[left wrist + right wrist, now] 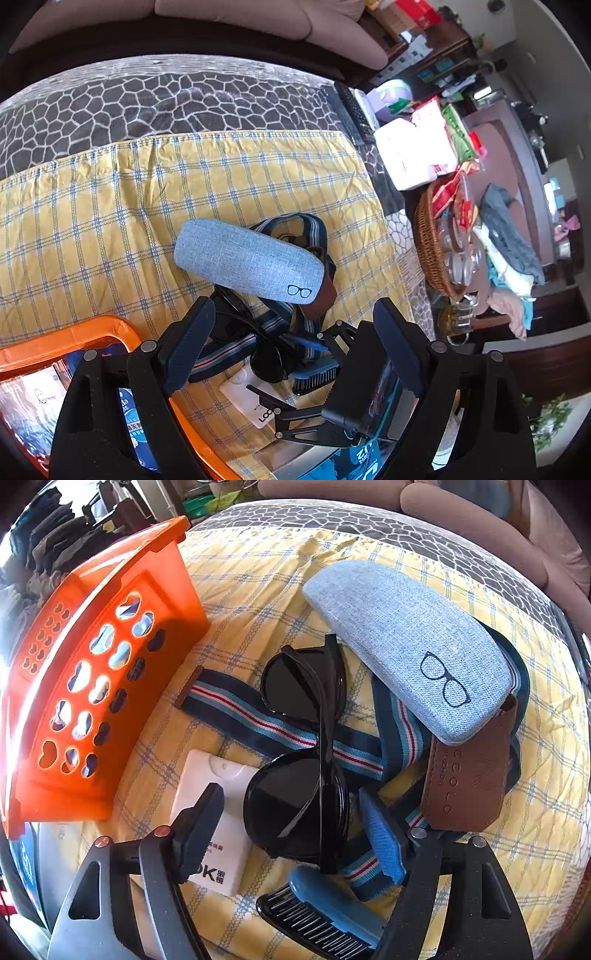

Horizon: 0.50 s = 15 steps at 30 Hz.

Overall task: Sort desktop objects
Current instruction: 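Position the right tool fingers around the sunglasses and close on them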

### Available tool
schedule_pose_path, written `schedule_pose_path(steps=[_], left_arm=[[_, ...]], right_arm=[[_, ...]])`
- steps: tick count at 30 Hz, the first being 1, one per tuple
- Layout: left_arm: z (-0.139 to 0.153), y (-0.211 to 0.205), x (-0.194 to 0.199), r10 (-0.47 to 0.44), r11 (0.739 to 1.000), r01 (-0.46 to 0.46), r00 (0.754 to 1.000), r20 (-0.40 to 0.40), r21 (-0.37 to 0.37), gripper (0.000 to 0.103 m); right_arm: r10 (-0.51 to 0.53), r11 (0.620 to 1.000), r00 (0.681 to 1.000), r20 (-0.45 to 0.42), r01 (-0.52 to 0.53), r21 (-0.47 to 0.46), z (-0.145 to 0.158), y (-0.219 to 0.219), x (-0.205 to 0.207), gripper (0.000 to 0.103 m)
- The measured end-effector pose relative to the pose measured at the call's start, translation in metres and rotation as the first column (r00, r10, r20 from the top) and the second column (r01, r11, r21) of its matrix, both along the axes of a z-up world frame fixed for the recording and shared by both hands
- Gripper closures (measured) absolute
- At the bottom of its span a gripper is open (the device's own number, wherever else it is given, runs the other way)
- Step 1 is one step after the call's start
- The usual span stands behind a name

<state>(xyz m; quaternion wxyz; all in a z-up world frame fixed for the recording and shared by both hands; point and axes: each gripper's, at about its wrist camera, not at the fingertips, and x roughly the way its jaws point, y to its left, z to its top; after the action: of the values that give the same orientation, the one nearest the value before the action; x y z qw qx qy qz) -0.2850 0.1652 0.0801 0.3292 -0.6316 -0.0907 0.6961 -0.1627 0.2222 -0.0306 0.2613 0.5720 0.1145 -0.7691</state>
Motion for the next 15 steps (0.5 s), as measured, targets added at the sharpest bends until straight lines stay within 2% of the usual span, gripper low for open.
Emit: schedule_pose_path(steps=[5,7,15], left_arm=[[-0.006,0.003,0.004,-0.011,1.0,0.011,1.0,0.009,-0.005,0.017],[-0.007,0.005,0.005,-0.016,1.0,0.017,1.0,0.009,-0.009,0.017],[-0.013,0.011,0.012,-0.022,1.0,0.023,1.0,0.02,-0.017,0.017]], right_arm=[[-0.012,1.0,0.999,0.031,0.012,-0.021,-0.004,0.002,-0.004,0.025],[-0.022,0.998,0.999,0.032,0.023,-0.052,-0.002,0.007,-0.004,0.046],[-0.068,0.99,0.997,0.021,0.07,-0.123,0.003,0.021,-0.003,0.046]])
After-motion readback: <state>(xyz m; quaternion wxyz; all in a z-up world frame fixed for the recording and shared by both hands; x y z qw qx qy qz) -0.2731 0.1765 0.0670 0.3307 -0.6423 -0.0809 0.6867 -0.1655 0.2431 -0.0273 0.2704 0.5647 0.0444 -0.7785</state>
